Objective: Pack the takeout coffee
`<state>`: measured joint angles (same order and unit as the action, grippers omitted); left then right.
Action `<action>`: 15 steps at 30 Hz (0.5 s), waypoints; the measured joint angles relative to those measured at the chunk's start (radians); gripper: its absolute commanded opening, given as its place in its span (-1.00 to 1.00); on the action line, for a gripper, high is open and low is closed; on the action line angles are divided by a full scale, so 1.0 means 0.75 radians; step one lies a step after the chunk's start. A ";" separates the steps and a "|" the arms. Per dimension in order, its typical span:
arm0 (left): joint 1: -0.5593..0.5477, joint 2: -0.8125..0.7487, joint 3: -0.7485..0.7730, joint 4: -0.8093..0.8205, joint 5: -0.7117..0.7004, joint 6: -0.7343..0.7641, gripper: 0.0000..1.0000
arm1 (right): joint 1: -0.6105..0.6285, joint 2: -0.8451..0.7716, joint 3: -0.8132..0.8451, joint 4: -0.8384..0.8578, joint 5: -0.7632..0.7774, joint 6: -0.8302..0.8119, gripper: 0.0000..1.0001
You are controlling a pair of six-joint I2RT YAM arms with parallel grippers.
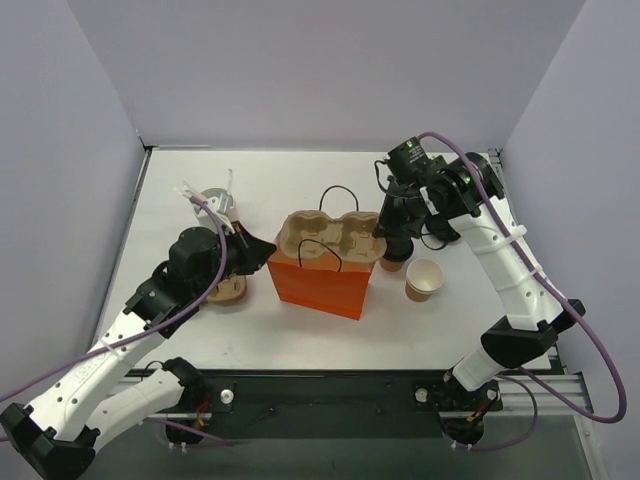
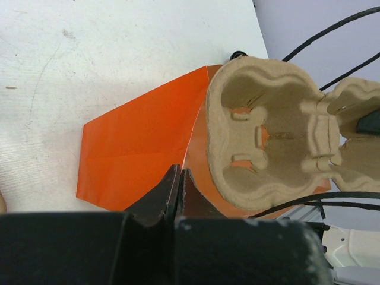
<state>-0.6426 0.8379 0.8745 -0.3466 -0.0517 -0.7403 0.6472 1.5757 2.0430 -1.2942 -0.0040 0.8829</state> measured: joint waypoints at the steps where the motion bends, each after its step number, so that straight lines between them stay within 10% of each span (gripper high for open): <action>1: 0.000 -0.002 -0.001 0.000 0.000 -0.001 -1.00 | 0.004 -0.003 -0.009 -0.001 -0.001 0.004 -1.00; 15: -0.006 -0.025 -0.015 -0.002 0.001 -0.009 -1.00 | 0.030 -0.050 -0.108 0.011 0.009 0.033 -1.00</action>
<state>-0.6472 0.8188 0.8631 -0.3477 -0.0509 -0.7471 0.6697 1.5379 1.9621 -1.2861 0.0025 0.9073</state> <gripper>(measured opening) 0.022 0.117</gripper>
